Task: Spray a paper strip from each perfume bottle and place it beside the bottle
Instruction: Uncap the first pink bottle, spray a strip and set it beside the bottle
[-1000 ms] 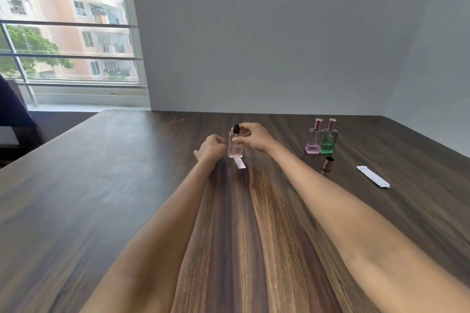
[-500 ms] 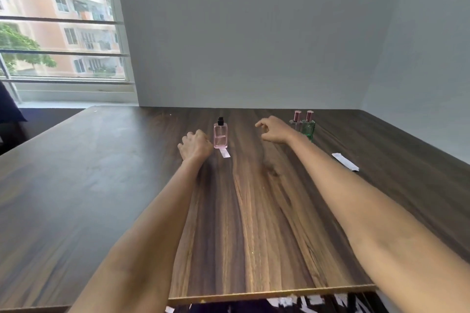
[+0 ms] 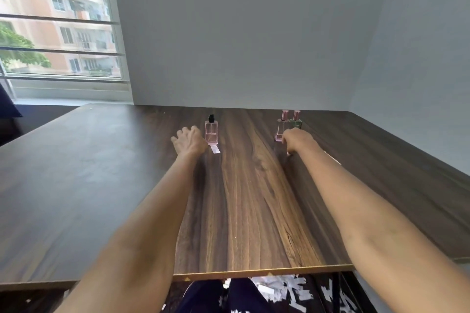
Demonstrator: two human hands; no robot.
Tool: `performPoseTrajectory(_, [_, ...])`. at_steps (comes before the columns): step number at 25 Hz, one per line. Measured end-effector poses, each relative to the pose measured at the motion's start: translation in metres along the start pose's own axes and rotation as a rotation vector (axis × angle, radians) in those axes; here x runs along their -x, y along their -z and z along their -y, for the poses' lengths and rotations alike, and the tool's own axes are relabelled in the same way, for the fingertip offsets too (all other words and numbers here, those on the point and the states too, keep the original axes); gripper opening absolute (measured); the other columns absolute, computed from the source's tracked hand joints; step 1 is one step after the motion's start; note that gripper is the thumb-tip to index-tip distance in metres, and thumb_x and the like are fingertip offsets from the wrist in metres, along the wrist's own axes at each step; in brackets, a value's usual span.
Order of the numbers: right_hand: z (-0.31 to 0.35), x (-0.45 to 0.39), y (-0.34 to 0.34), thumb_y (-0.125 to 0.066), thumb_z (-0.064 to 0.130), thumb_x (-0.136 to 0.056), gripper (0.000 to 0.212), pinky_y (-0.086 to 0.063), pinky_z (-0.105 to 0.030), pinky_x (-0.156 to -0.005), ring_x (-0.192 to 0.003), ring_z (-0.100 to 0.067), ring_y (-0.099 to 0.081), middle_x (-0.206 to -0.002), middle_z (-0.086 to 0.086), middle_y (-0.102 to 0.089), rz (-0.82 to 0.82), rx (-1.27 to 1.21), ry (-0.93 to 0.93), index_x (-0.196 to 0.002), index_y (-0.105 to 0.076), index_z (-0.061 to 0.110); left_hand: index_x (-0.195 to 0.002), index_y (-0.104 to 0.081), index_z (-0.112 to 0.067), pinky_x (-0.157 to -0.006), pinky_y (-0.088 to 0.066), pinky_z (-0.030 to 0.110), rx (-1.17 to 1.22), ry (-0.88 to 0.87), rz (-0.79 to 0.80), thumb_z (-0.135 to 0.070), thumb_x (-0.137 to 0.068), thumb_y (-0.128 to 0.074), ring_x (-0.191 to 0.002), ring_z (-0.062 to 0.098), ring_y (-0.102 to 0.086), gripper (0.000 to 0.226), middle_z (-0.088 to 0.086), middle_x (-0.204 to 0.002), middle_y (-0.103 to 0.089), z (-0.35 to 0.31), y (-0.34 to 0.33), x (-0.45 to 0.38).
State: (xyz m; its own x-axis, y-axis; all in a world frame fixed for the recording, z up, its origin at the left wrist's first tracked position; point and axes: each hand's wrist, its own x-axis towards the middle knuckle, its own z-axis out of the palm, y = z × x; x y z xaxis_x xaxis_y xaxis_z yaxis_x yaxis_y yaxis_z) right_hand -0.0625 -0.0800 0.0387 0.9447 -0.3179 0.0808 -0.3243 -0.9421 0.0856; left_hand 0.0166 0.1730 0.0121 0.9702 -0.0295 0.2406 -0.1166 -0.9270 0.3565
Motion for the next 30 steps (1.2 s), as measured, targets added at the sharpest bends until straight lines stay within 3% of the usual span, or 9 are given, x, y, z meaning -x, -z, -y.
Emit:
performPoseTrajectory(4, [0.021, -0.015, 0.01, -0.069, -0.001, -0.077, 0.017, -0.048, -0.03, -0.088, -0.105, -0.028, -0.063, -0.115, -0.013, -0.067, -0.045, -0.323, 0.034, -0.094, -0.07, 0.004, -0.126, -0.051, -0.007, -0.105, -0.031, 0.043, 0.019, 0.003, -0.008, -0.02, -0.093, -0.045, -0.127, 0.033, -0.043, 0.036, 0.016, -0.135, -0.049, 0.002, -0.001, -0.004])
performPoseTrajectory(8, [0.071, -0.018, 0.031, -0.065, 0.012, -0.085, 0.029, -0.04, -0.024, -0.08, -0.107, -0.022, -0.06, -0.111, -0.01, -0.065, -0.214, -0.779, 0.144, -0.112, -0.061, 0.006, -0.126, -0.049, -0.006, -0.104, -0.032, 0.043, 0.03, -0.024, -0.018, -0.019, -0.095, -0.042, -0.127, 0.033, -0.043, 0.035, 0.016, -0.135, -0.047, 0.006, -0.006, -0.009])
performPoseTrajectory(11, [0.11, -0.022, 0.043, -0.051, 0.024, -0.095, 0.037, -0.038, -0.022, -0.088, -0.113, -0.02, -0.056, -0.122, -0.009, -0.061, -0.298, -1.021, 0.281, -0.131, -0.05, 0.012, -0.126, -0.047, -0.007, -0.104, -0.032, 0.044, 0.004, -0.066, -0.051, -0.021, -0.095, -0.04, -0.125, 0.033, -0.043, 0.035, 0.016, -0.134, -0.048, 0.011, -0.01, -0.017])
performPoseTrajectory(14, [0.135, -0.031, 0.049, -0.039, 0.018, -0.1, 0.031, -0.036, -0.021, -0.09, -0.114, -0.018, -0.054, -0.126, -0.009, -0.058, -0.311, -1.227, 0.297, -0.128, -0.05, 0.009, -0.127, -0.048, -0.008, -0.105, -0.032, 0.045, -0.02, -0.076, -0.057, -0.023, -0.095, -0.039, -0.125, 0.033, -0.044, 0.036, 0.016, -0.134, -0.048, 0.017, -0.014, -0.024])
performPoseTrajectory(18, [0.148, -0.042, 0.038, -0.047, 0.023, -0.096, 0.014, -0.042, -0.029, -0.08, -0.092, -0.018, -0.059, -0.097, -0.002, -0.066, -0.327, -1.141, 0.313, -0.105, -0.048, 0.012, -0.128, -0.047, -0.009, -0.108, -0.031, 0.047, -0.021, -0.072, -0.049, -0.024, -0.096, -0.038, -0.126, 0.033, -0.044, 0.037, 0.016, -0.134, -0.048, 0.02, -0.018, -0.029])
performPoseTrajectory(22, [0.151, -0.045, 0.027, -0.055, 0.027, -0.091, 0.019, -0.045, -0.033, -0.08, -0.1, -0.018, -0.061, -0.106, -0.002, -0.069, -0.342, -0.929, 0.299, -0.105, -0.053, 0.014, -0.13, -0.046, -0.008, -0.11, -0.028, 0.048, -0.001, -0.086, -0.043, -0.023, -0.096, -0.037, -0.128, 0.034, -0.042, 0.038, 0.016, -0.136, -0.047, 0.018, -0.018, -0.032])
performPoseTrajectory(30, [0.161, -0.048, 0.024, -0.057, 0.034, -0.088, 0.022, -0.048, -0.036, -0.076, -0.102, -0.023, -0.057, -0.101, -0.005, -0.069, -0.439, -0.674, 0.294, -0.102, -0.058, 0.017, -0.13, -0.045, -0.008, -0.111, -0.027, 0.05, 0.016, -0.089, -0.029, -0.024, -0.096, -0.039, -0.129, 0.035, -0.04, 0.038, 0.017, -0.137, -0.046, 0.017, -0.019, -0.03])
